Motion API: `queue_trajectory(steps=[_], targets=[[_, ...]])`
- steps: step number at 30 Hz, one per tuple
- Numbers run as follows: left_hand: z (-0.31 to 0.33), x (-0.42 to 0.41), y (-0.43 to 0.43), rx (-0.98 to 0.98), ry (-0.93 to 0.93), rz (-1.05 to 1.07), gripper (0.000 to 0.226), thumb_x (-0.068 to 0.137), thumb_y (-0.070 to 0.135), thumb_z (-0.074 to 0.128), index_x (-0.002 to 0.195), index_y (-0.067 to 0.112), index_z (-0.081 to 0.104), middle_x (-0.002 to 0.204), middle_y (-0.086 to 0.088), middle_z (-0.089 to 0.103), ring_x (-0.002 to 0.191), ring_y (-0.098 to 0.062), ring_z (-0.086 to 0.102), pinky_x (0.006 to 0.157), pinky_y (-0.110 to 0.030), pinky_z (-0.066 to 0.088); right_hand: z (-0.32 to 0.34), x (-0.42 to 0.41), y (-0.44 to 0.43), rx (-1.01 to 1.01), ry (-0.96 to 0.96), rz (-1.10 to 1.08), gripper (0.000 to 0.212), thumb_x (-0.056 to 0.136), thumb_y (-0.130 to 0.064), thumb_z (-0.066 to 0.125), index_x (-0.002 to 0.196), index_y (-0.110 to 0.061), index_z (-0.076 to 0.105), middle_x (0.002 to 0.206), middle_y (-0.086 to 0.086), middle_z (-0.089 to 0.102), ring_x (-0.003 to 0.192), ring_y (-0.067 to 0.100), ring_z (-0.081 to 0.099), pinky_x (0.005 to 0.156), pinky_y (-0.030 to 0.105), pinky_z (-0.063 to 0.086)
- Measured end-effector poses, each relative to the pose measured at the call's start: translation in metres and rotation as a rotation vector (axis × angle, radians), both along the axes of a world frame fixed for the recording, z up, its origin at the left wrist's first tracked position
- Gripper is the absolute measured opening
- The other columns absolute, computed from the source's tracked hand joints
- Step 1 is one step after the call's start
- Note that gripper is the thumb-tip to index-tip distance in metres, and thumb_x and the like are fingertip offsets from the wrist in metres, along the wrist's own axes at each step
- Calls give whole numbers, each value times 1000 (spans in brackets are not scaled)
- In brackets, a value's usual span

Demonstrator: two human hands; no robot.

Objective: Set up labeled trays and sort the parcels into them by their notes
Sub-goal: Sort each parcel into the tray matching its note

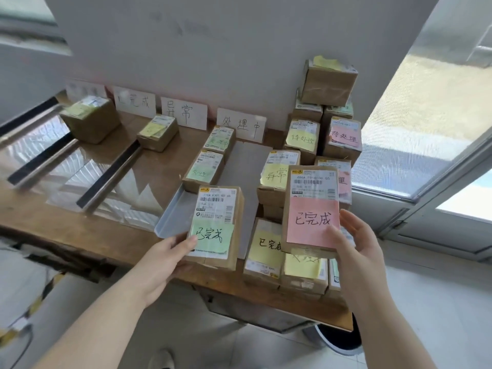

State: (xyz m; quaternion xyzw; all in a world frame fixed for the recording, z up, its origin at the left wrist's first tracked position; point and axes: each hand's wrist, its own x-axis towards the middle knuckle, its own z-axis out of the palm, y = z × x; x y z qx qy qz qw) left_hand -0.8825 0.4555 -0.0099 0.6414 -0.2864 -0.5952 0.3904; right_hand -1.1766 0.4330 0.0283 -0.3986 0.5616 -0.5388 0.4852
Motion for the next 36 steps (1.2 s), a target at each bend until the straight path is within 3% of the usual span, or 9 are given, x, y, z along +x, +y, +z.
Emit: queue_trajectory(steps=[4, 7, 12, 14, 17, 21, 24, 29, 36], targets=[[8, 40, -6, -55, -2, -3, 28, 94, 30, 55, 119, 20, 60, 104, 6, 73, 107, -16, 63, 90, -34, 49, 3, 48, 3, -4, 27, -24, 28, 88, -19, 64, 108, -37, 57, 111, -14, 66, 101, 14, 67, 87, 36, 55], [16, 76, -7, -88, -9, -18, 31, 92, 32, 56, 120, 20, 60, 103, 7, 74, 106, -14, 63, 86, -31, 50, 5, 92, 7, -3, 33, -59, 28, 87, -21, 65, 110, -35, 57, 114, -12, 64, 103, 14, 65, 87, 36, 54], [28, 137, -6, -136, -37, -48, 42, 84, 39, 59, 121, 21, 59, 101, 9, 74, 105, -12, 63, 88, -29, 49, 6, 163, 16, 0, 52, -70, 33, 87, -22, 65, 115, -33, 52, 111, -15, 60, 98, 1, 60, 68, 14, 52], [31, 158, -4, -154, -52, -65, 48, 78, 42, 60, 122, 22, 58, 101, 10, 74, 105, -10, 63, 89, -29, 49, 3, 187, 19, 9, 66, -74, 34, 86, -25, 66, 116, -35, 52, 116, -12, 60, 104, 6, 60, 79, 20, 52], [36, 184, -2, -172, -64, -82, 54, 73, 45, 61, 122, 23, 58, 101, 12, 73, 108, -9, 61, 104, -38, 43, -3, 219, 24, 18, 60, -77, 34, 87, -27, 66, 117, -34, 52, 122, -8, 58, 111, 11, 57, 94, 34, 50], [38, 208, 2, -181, -45, -74, 55, 72, 45, 63, 123, 25, 56, 102, 11, 73, 110, -10, 61, 108, -41, 40, -6, 252, 31, 25, 52, -47, 29, 85, -29, 67, 109, -40, 54, 121, -9, 59, 113, 14, 58, 100, 46, 47], [39, 217, 5, -194, -29, -73, 49, 75, 43, 63, 121, 27, 55, 101, 12, 74, 108, -9, 62, 106, -37, 42, -5, 268, 32, 33, 72, -29, 32, 86, -28, 67, 113, -38, 53, 122, -10, 59, 110, 10, 57, 100, 41, 47], [36, 220, 9, -208, -4, -42, 47, 75, 42, 63, 120, 28, 57, 103, 10, 73, 109, -13, 63, 103, -38, 45, -5, 287, 27, 30, 69, 14, 32, 89, -25, 64, 119, -30, 54, 117, -12, 60, 103, 1, 57, 78, 19, 45], [35, 233, -5, -202, 15, -101, 55, 77, 42, 63, 130, 29, 55, 114, 13, 69, 121, -13, 55, 113, -42, 34, -9, 298, 2, 80, 21, 82, 26, 90, -24, 62, 113, -32, 54, 112, -11, 62, 105, 6, 58, 86, 27, 49]])
